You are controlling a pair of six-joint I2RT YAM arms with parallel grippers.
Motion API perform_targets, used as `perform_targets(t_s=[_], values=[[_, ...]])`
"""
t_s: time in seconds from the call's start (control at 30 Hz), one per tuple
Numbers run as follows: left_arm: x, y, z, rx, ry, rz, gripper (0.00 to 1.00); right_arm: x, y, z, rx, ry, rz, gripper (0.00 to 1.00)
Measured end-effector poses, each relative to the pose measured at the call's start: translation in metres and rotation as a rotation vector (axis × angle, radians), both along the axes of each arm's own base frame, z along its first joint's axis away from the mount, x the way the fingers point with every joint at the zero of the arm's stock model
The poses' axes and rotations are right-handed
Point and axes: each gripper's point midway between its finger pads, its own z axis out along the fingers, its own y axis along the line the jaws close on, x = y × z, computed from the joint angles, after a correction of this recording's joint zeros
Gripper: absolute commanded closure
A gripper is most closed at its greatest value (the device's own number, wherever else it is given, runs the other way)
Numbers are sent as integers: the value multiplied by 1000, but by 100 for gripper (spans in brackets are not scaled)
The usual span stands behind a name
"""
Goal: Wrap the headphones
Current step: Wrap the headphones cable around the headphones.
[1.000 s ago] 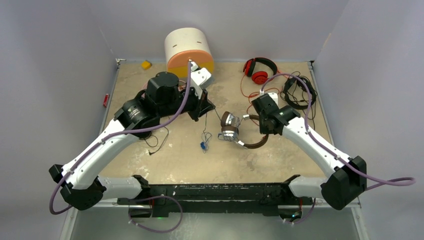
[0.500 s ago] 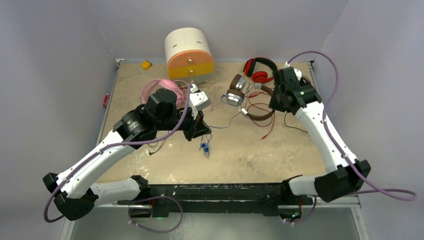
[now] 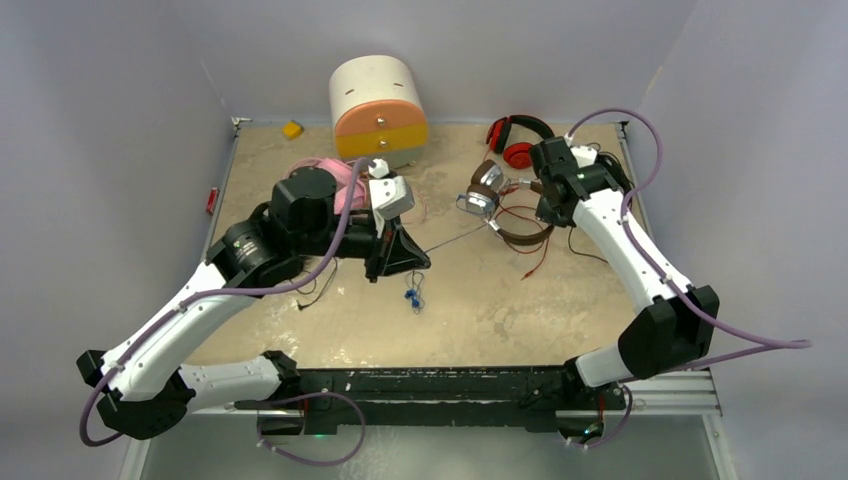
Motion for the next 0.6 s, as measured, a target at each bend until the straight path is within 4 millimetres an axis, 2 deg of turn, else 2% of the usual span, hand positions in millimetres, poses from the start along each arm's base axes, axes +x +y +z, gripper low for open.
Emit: perform_targets(t_s=[0.13, 0.27, 0.4, 0.6], values=[[0, -2, 22, -38, -26, -6, 100, -10, -3, -16, -24, 53, 13, 100], [14, -5, 28, -22, -35, 46, 100, -15, 2, -24, -45, 76, 69, 100], [35, -4, 37, 3, -58, 132, 100, -24, 14, -33, -100, 100, 187, 100], [63, 4, 50, 41, -131, 254, 100, -41, 44, -43, -172, 151, 386, 100]])
